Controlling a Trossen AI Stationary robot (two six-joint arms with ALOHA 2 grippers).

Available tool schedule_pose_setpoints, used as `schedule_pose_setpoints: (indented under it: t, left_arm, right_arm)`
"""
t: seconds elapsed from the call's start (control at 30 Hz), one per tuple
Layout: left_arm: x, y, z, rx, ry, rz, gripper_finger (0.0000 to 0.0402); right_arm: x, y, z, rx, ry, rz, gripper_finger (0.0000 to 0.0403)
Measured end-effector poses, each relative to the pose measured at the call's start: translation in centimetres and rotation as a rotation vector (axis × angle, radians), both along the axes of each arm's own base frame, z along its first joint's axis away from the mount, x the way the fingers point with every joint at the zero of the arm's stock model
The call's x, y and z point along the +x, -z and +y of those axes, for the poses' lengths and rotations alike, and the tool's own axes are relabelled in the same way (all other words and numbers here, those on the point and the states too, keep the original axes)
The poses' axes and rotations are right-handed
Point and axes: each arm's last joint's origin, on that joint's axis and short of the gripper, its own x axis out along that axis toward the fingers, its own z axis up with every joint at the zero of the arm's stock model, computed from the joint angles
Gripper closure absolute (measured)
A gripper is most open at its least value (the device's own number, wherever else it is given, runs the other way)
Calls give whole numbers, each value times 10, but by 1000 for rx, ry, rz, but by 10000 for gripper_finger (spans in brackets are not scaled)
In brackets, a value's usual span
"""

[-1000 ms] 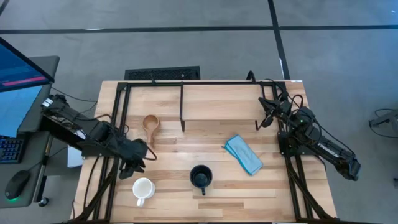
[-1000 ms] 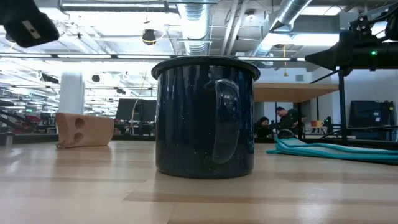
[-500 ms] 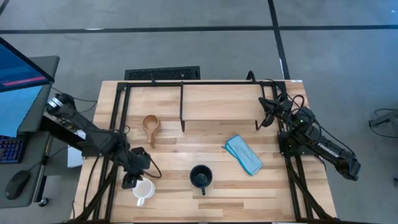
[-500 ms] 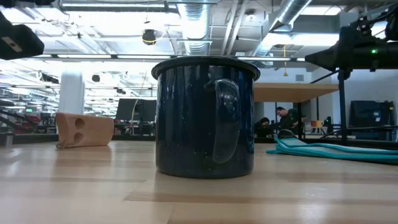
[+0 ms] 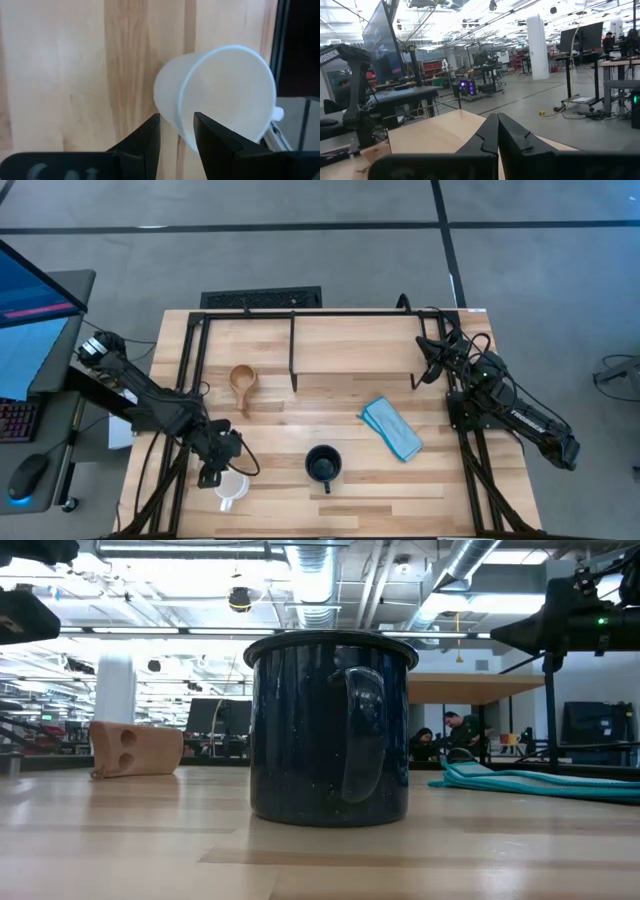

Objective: Stack small to large cups/mugs on shelf
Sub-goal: Put the white mug on the shelf

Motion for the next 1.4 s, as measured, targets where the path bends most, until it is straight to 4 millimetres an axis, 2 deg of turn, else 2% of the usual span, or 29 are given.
schedule_pose_setpoints:
  t: [0.37, 0.8, 0.93, 1.1, 1.4]
  left_arm:
    - [3, 2, -1, 21, -2, -24, 294]
    - [14, 35, -12, 92, 73, 143, 296]
    - [14, 38, -13, 100, 95, 152, 321]
    - [16, 38, -10, 80, 88, 168, 387]
    - [29, 38, 11, 140, 36, 148, 397]
  right_arm:
    - [0, 0, 0, 2, -1, -2, 377]
    - [0, 0, 0, 1, -1, -2, 377]
    - [0, 0, 0, 1, -1, -2, 377]
    - [0, 0, 0, 1, -1, -2, 377]
    - [0, 0, 0, 2, -1, -2, 377]
